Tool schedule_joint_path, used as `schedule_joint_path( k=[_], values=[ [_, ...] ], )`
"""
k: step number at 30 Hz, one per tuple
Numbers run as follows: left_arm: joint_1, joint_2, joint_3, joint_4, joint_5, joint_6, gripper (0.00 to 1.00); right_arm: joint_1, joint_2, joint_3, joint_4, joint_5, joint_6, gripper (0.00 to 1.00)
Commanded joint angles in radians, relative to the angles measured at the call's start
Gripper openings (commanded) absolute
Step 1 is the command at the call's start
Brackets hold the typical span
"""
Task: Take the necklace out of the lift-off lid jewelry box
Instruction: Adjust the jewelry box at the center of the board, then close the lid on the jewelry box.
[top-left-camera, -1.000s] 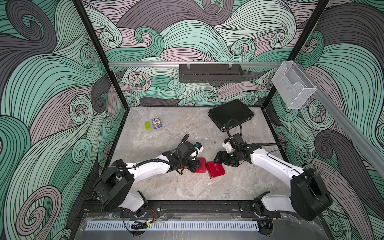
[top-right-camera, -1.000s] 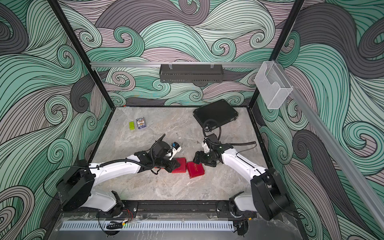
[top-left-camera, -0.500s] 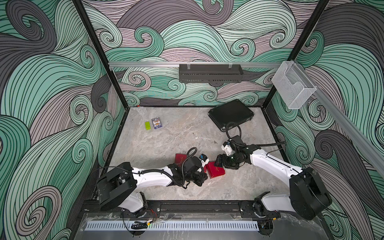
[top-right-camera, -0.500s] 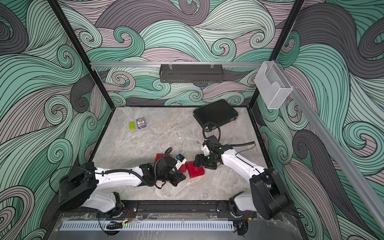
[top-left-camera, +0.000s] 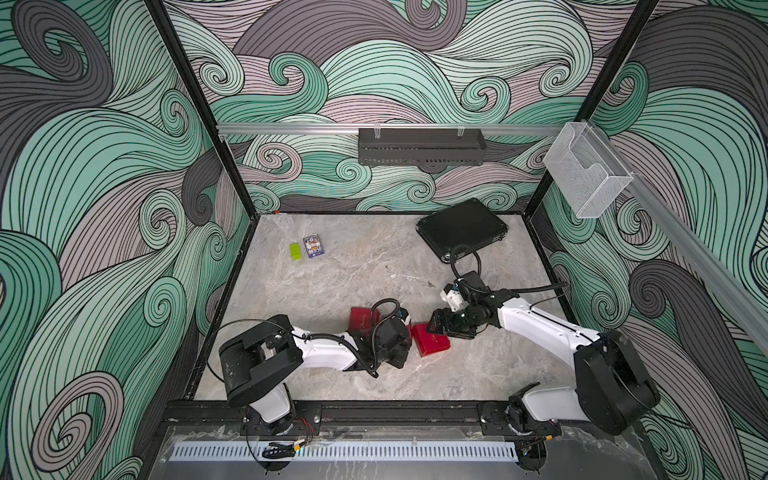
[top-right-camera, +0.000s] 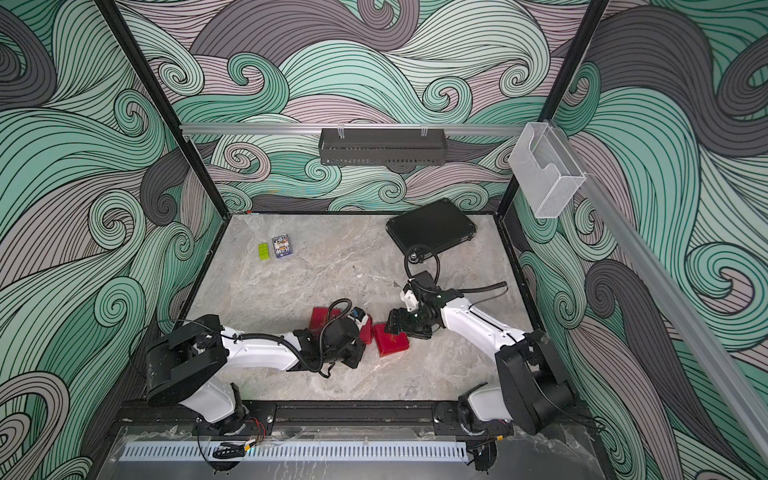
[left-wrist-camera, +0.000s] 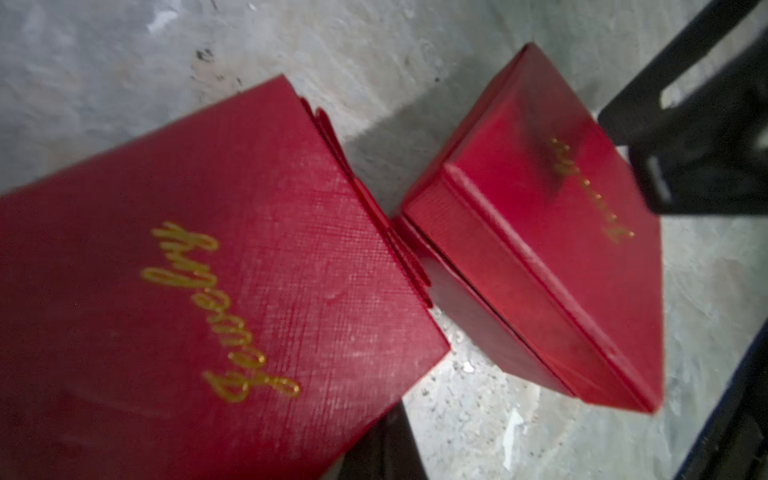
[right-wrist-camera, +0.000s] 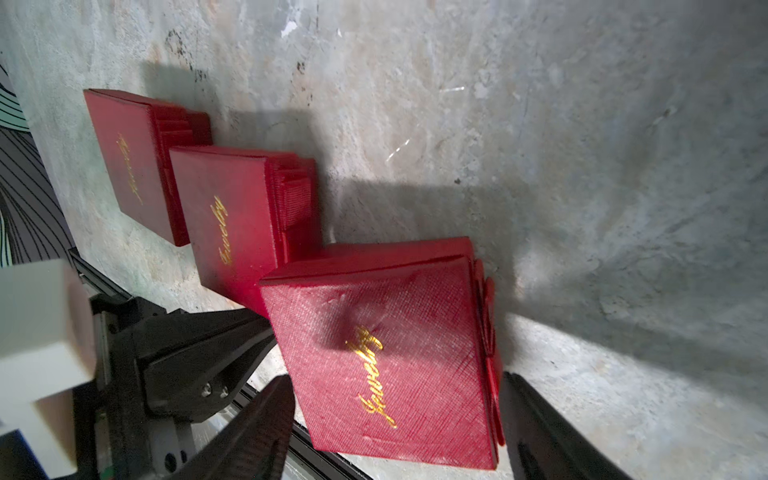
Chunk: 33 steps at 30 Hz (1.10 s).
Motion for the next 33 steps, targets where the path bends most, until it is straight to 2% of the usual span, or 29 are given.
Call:
schedule_joint_path(
  k=[1, 4, 9, 12, 18, 25, 33],
  values=[
    [0.028, 0.033, 0.063, -0.03, -0.07, 0.025, 0.0, -0.004, -0.004, -0.017, 0.007, -0.019, -0.007, 0.81],
    [0.059, 0.048, 0.075, -0.008, -0.023, 0.017, 0.03, -0.003, -0.012, -0.024, 0.011, -0.028, -0.001, 0.8],
    [0.072, -0.01, 0.063, -0.008, 0.051, -0.068, 0.33, -0.003, -0.041, -0.044, 0.008, -0.029, 0.004, 0.79],
    [0.085, -0.073, 0.023, 0.003, 0.089, -0.165, 0.4, -0.004, -0.063, -0.062, 0.016, -0.029, 0.01, 0.79],
    [0.148, -0.106, -0.057, 0.146, 0.213, -0.263, 0.46, -0.003, -0.08, -0.09, 0.051, -0.026, 0.021, 0.77],
    [0.183, -0.017, -0.044, 0.326, 0.398, -0.304, 0.46, -0.004, -0.085, -0.099, 0.067, 0.003, 0.013, 0.76],
    [0.182, -0.009, -0.039, 0.344, 0.422, -0.306, 0.46, -0.003, -0.085, -0.102, 0.093, 0.012, 0.019, 0.74]
  ],
)
